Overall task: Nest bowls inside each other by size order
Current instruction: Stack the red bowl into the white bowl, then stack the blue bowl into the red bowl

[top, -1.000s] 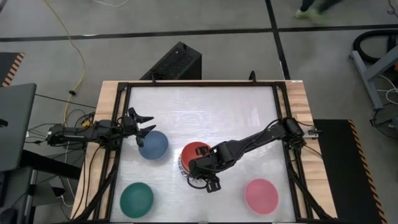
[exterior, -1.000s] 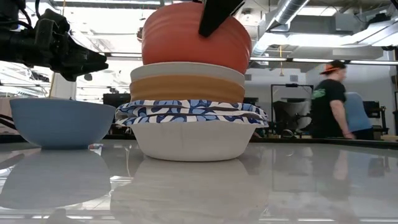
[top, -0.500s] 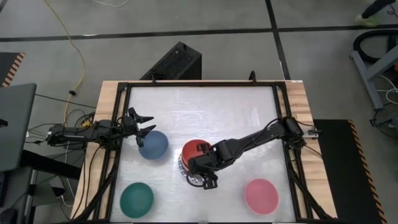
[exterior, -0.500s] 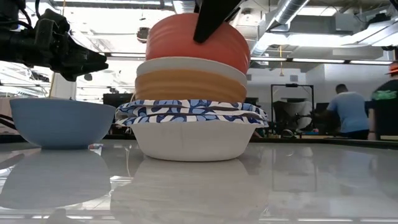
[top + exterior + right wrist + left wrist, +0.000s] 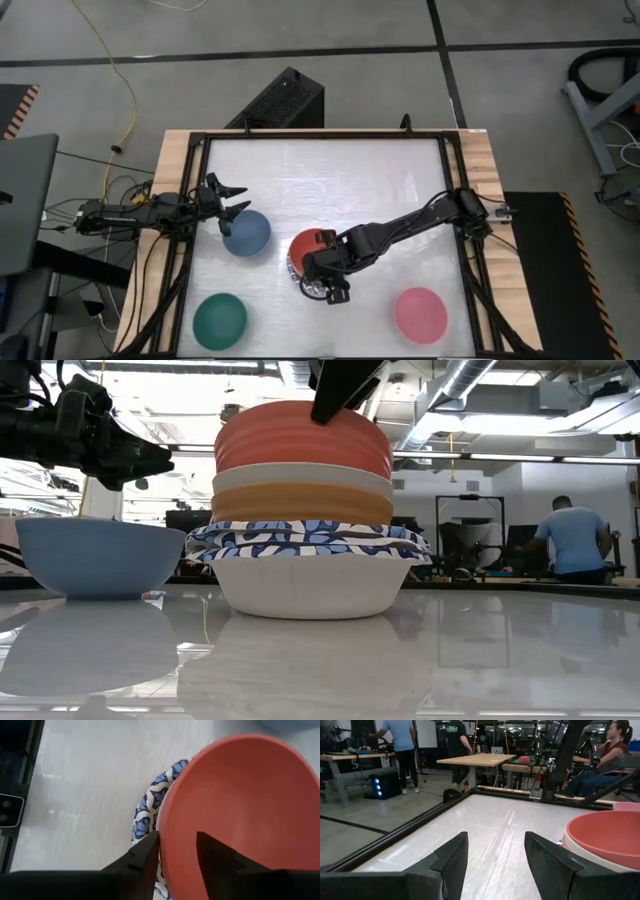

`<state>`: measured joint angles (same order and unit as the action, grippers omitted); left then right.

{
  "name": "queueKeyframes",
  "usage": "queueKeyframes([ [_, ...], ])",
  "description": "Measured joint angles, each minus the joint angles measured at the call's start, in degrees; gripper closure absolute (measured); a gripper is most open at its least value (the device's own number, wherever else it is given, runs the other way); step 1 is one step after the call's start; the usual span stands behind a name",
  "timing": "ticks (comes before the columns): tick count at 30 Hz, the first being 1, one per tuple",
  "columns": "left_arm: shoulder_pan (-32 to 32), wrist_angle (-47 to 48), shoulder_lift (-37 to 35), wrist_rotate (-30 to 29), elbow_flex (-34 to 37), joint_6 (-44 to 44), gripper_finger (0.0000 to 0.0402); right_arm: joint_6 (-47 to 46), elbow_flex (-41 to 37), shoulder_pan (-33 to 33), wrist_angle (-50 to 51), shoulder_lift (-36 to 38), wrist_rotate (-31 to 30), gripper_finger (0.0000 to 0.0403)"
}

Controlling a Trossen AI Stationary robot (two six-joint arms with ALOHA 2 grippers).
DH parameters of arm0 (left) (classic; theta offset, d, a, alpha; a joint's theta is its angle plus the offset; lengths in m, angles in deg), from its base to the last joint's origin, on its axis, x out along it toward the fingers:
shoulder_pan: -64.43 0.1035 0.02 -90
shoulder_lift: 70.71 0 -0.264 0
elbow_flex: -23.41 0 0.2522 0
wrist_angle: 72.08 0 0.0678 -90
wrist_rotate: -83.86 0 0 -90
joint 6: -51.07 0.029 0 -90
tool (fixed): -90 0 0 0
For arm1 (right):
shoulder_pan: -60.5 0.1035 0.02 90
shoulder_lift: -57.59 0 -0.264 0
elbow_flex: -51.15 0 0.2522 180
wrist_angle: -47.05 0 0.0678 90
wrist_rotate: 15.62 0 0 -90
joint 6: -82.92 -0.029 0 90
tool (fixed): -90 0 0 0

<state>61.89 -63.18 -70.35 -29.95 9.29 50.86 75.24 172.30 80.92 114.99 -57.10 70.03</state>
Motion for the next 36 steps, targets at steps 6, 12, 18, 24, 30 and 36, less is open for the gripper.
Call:
queueKeyframes([
  [6,0.0,0.0,0.0,0.0,0.0,0.0,0.0216,3.3,0.0,1.3,-2.4,0.0,0.1,0.025],
  [12,0.0,0.0,0.0,0.0,0.0,0.0,0.0216,5.2,0.0,2.4,-2.8,0.1,-0.7,0.0271],
  [18,0.0,0.0,0.0,0.0,0.0,0.0,0.0216,4.7,0.0,2.3,-2.9,0.1,-4.3,0.0316],
  [24,0.0,0.0,0.0,0.0,0.0,0.0,0.0216,4.7,0.0,2.3,-2.8,0.1,-4.8,0.0388],
  [30,0.0,0.0,0.0,0.0,0.0,0.0,0.0216,4.7,0.0,2.3,-2.9,0.1,-4.8,0.0379],
  [36,0.0,0.0,0.0,0.0,0.0,0.0,0.0216,4.5,0.0,2.2,-2.9,0.1,-4.9,0.0386],
])
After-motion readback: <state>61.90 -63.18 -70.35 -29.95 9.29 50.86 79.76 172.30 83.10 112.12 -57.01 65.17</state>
